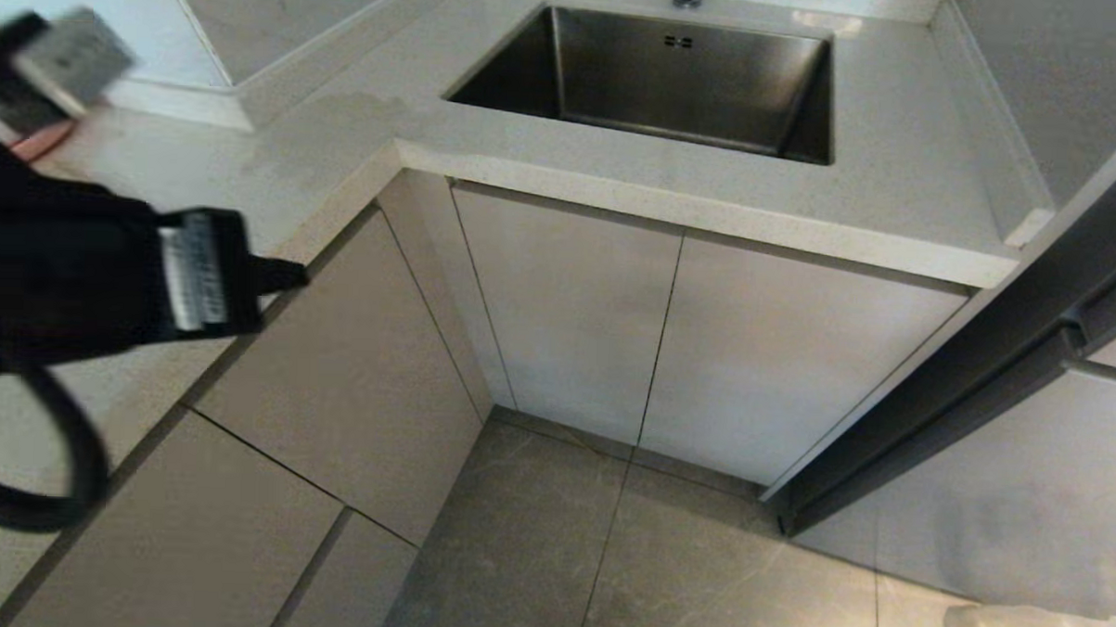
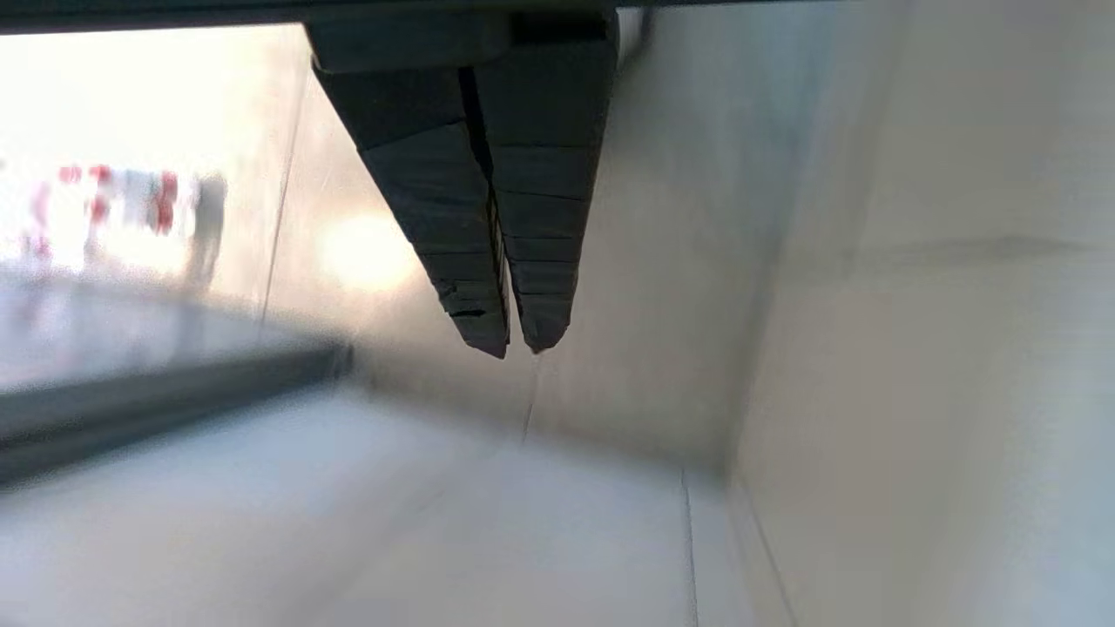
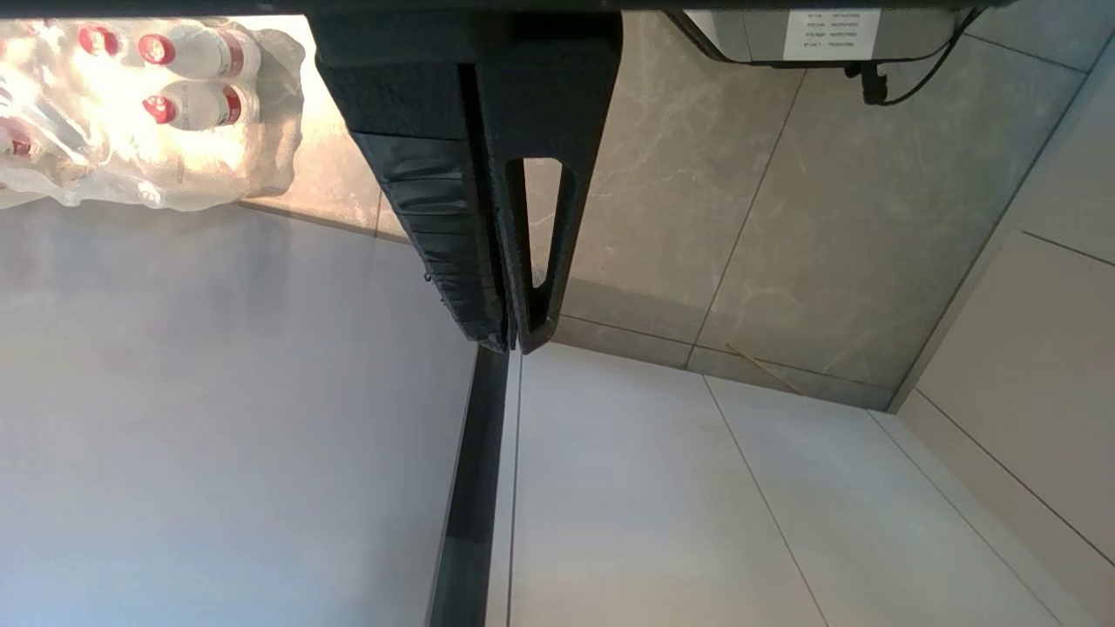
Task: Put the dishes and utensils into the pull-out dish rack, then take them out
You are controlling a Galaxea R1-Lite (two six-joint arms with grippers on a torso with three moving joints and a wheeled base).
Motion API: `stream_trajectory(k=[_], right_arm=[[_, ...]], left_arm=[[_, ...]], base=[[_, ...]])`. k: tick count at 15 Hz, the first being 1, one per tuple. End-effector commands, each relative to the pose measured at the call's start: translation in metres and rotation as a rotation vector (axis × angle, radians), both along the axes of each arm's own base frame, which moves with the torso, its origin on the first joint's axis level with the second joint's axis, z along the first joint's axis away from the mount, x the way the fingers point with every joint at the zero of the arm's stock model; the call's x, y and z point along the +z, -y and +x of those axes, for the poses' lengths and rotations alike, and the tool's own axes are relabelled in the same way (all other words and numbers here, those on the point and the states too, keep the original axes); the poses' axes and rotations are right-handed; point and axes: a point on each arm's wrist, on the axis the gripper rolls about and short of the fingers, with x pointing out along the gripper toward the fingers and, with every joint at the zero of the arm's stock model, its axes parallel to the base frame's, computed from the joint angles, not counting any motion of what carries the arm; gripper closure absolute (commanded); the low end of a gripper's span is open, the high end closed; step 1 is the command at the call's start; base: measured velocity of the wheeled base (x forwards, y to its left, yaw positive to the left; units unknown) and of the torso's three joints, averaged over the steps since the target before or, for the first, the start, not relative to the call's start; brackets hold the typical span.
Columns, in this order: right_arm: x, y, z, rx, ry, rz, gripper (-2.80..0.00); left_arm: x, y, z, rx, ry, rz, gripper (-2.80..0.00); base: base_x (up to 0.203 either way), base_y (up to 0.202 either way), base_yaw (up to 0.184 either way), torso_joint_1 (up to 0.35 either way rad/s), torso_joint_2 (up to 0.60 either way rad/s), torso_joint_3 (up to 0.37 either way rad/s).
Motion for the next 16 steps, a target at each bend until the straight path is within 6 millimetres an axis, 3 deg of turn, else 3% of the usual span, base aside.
stream_trajectory(k=[1, 3, 5, 7, 9, 16], right_arm=[[0.000, 0.000, 0.000, 0.000, 0.000, 0.000, 0.00], [0.000, 0.000, 0.000, 0.000, -0.001, 0.000, 0.00], [0.000, 0.000, 0.000, 0.000, -0.001, 0.000, 0.00], [0.000, 0.000, 0.000, 0.000, -0.001, 0.000, 0.00], [0.000, 0.000, 0.000, 0.000, -0.001, 0.000, 0.00], [0.000, 0.000, 0.000, 0.000, 0.000, 0.000, 0.00]], left_arm=[[0.019, -0.046, -0.042, 0.050, 0.145, -0.025, 0.00], [0.019, -0.075, -0.066, 0.152, 0.216, 0.025, 0.00], [0.014, -0.095, -0.107, 0.204, 0.312, 0.034, 0.00], [0.000, -0.104, -0.152, 0.214, 0.416, 0.068, 0.00], [-0.030, -0.105, -0.183, 0.234, 0.490, 0.131, 0.00], [-0.169, -0.096, -0.184, 0.246, 0.557, 0.256, 0.00]], base=[[0.000, 0.000, 0.000, 0.000, 0.00, 0.000], [0.000, 0.000, 0.000, 0.000, 0.00, 0.000], [0.000, 0.000, 0.000, 0.000, 0.00, 0.000], [0.000, 0.000, 0.000, 0.000, 0.00, 0.000], [0.000, 0.000, 0.000, 0.000, 0.00, 0.000], [0.000, 0.000, 0.000, 0.000, 0.00, 0.000]])
